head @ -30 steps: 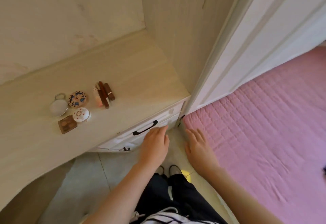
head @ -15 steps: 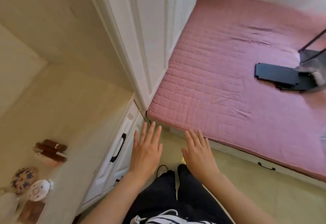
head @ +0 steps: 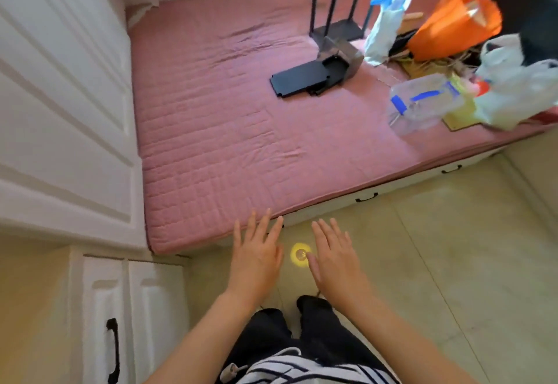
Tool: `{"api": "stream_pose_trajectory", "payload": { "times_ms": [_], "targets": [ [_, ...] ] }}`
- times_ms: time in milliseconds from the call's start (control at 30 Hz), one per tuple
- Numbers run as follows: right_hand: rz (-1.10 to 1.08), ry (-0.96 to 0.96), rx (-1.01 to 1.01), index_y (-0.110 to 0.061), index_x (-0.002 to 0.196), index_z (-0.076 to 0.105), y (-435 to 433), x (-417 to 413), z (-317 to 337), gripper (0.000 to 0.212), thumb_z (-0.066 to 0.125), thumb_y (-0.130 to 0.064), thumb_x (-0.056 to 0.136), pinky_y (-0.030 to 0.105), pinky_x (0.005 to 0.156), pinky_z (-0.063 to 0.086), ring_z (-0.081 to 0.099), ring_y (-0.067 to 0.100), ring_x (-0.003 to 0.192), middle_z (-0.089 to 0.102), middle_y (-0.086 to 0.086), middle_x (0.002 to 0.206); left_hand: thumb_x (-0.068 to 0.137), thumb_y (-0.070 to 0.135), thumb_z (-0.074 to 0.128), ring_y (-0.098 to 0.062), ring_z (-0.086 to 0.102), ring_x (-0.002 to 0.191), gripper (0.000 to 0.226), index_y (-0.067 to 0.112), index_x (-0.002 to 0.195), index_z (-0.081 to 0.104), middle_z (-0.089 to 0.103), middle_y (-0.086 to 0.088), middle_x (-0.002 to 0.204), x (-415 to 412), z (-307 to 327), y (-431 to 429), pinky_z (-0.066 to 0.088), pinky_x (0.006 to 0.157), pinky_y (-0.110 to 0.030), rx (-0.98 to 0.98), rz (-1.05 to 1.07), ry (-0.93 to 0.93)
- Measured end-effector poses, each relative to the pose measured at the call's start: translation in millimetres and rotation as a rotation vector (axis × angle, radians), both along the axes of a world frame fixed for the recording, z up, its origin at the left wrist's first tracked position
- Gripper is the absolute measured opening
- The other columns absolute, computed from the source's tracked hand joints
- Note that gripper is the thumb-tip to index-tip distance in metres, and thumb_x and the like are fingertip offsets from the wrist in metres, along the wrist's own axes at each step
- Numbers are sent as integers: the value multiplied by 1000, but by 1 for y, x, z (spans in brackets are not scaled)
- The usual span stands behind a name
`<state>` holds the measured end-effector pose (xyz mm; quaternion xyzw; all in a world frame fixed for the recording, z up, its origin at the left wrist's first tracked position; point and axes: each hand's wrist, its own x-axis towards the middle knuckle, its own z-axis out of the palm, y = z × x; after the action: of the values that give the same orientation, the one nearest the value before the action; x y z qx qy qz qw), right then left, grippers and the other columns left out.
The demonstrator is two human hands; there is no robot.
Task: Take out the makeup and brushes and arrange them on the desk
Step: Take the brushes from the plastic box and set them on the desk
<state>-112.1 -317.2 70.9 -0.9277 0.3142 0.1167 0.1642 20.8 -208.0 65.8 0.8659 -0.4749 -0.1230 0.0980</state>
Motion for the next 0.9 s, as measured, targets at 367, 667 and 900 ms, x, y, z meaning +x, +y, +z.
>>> {"api": "stream_pose_trajectory", "payload": {
  "times_ms": [367, 667, 900],
  "targets": [
    [-353, -4, -9, -14, 152, -2, -103, -150, 1, 62, 25, -39, 102, 41, 121, 2, -11, 23, 147, -1, 3, 161, 99, 34, 40, -24, -6, 148, 58, 24, 152, 20, 14, -1, 160, -136, -7, -156, -6, 118, -48, -3, -376, 28],
    [-695, -97, 3, -14, 152, 3, -159, -243, -7, 64, 31, -40, 101, 36, 118, 2, -8, 24, 147, 6, 5, 161, 99, 35, 41, -25, -6, 148, 58, 23, 152, 21, 16, -1, 160, -212, -8, -259, -10, 117, -48, 18, -628, -2],
    [-903, -103, -11, -14, 152, 5, -207, -286, -13, 63, 25, -44, 99, 35, 115, 0, -3, 26, 147, 10, 5, 160, 97, 33, 44, -27, 1, 148, 57, 20, 150, 27, 23, -3, 158, -227, -6, -330, -1, 118, -53, 60, -710, -25]
  ]
}}
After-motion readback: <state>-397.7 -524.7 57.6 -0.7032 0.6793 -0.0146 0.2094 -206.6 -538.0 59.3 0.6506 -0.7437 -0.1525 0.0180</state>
